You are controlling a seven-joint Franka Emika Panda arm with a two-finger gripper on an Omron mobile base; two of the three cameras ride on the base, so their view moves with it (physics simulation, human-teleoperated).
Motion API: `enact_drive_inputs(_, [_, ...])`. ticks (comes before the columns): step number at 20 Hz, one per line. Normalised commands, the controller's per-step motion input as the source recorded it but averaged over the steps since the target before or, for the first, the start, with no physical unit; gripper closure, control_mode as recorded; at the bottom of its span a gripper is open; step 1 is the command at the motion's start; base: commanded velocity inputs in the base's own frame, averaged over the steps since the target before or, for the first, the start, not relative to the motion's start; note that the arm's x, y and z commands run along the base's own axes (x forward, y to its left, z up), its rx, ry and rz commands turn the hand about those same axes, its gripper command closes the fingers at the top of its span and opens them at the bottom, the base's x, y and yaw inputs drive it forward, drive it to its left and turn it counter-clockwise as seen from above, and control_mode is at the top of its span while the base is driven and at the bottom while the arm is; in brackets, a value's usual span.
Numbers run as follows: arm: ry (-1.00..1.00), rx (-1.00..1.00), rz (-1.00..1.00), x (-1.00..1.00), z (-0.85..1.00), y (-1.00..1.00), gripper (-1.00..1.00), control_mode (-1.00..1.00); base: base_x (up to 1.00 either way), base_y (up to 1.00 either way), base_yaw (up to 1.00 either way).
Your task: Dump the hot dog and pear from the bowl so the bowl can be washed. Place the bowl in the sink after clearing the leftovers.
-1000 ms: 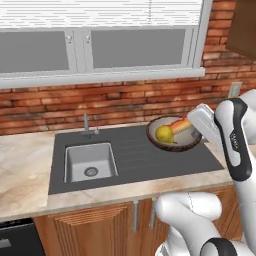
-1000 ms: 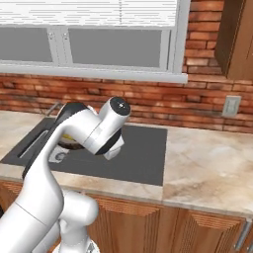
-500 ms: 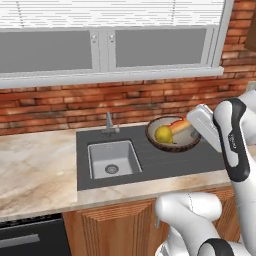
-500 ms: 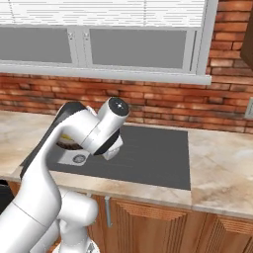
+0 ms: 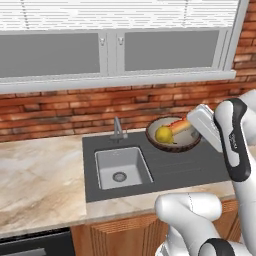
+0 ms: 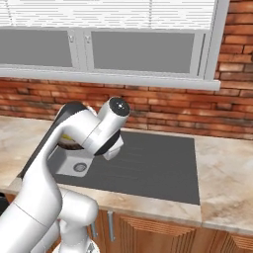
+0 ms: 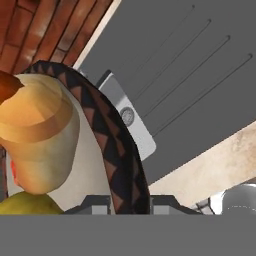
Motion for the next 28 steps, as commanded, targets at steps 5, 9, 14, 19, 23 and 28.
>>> enact_drive_inputs(5, [0.0,0.0,0.0,0.0,0.0,0.0,1.0,1.0,0.27,0.0,0.0])
enact_drive_inputs(9, [0.0,0.0,0.0,0.0,0.0,-0.08,1.0,-1.0,0.0,0.0,0.0])
enact_drive_inputs(14, [-0.01,0.0,0.0,0.03,0.0,-0.71,1.0,-1.0,0.0,0.0,0.0])
enact_drive_inputs(19, [0.0,0.0,0.0,0.07,-0.06,-0.96,1.0,-1.0,0.0,0.0,0.0])
enact_drive_inputs(23, [0.0,-0.04,0.0,0.4,-0.2,-0.82,1.0,-1.0,0.0,0.0,0.0])
enact_drive_inputs(28, [0.0,-0.13,0.0,0.61,-0.38,-0.49,1.0,-1.0,0.0,0.0,0.0])
